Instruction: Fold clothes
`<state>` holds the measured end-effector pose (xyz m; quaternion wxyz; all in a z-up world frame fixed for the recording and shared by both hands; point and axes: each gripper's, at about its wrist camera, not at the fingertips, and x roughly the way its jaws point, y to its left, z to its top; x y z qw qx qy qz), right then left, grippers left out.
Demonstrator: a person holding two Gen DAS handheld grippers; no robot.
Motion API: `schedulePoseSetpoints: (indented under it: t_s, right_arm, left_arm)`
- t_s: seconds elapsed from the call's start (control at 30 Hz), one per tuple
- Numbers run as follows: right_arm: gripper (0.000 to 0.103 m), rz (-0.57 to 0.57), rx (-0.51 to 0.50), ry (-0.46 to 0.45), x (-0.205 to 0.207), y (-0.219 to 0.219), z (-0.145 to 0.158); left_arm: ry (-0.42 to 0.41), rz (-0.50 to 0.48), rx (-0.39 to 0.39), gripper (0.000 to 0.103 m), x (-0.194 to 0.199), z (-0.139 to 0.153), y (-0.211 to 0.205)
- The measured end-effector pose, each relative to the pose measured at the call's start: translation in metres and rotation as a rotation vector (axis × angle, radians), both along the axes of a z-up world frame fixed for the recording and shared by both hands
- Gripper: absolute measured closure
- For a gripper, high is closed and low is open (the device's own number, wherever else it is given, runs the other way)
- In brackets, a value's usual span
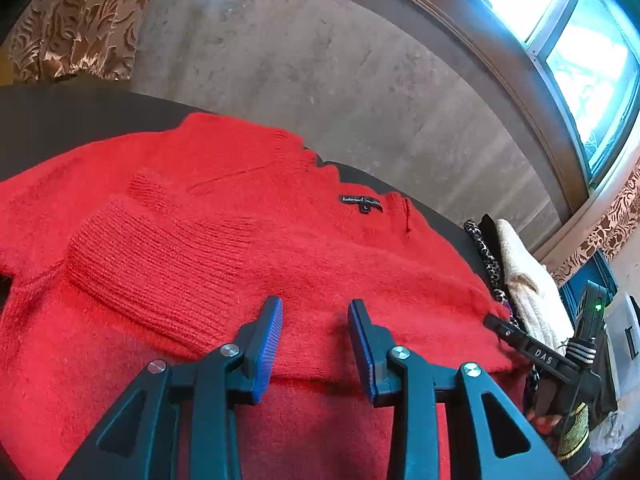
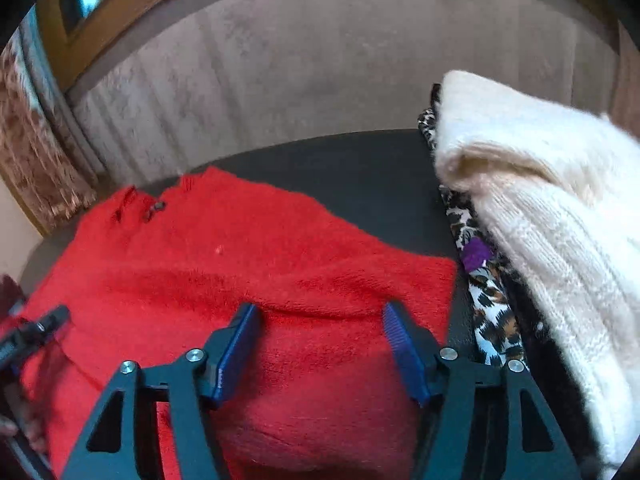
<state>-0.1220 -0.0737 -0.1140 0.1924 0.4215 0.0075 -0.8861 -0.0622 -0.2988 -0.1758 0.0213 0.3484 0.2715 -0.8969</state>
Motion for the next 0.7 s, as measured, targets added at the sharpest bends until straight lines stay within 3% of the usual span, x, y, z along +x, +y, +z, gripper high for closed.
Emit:
schedulePoseSetpoints:
  t_s: [0.23, 0.33, 0.37, 0.4, 0.47, 0.57, 0.63, 0.7]
  right_arm:
    - [0.029, 0.021, 0.153, -0.04, 0.002, -0.017, 0.015]
    - [0.014, 0.032, 0.138, 0.039, 0.022, -0.03, 0.043]
    - [0.002, 0.064, 0.116, 0.047, 0.032, -0.037, 0.048]
    - [0.0, 0.097, 0.094, 0.056, 0.042, -0.045, 0.053]
    - [0.0, 0.159, 0.068, 0.05, 0.055, -0.061, 0.054]
    - [0.0, 0.226, 0.074, 0.004, 0.068, -0.093, 0.03]
    - [0.0, 0.247, 0.08, -0.034, 0.079, -0.101, 0.01]
    - [0.0, 0.254, 0.128, 0.009, 0.091, -0.105, -0.004]
  left_arm:
    - [-0.002, 0.014, 0.023, 0.069, 0.004, 0.002, -0.001]
    - [-0.026, 0.038, -0.016, 0.058, 0.011, 0.017, -0.002]
    - [-0.01, 0.048, -0.02, 0.056, 0.019, 0.025, -0.004]
    - [0.006, 0.059, -0.023, 0.055, 0.028, 0.032, -0.006]
    - [0.027, 0.079, -0.024, 0.054, 0.058, 0.046, -0.015]
    - [0.044, 0.132, -0.047, 0.051, 0.115, 0.063, -0.033]
    - [0.034, 0.197, -0.087, 0.05, 0.156, 0.066, -0.048]
    - [0.009, 0.299, -0.142, 0.049, 0.207, 0.067, -0.072]
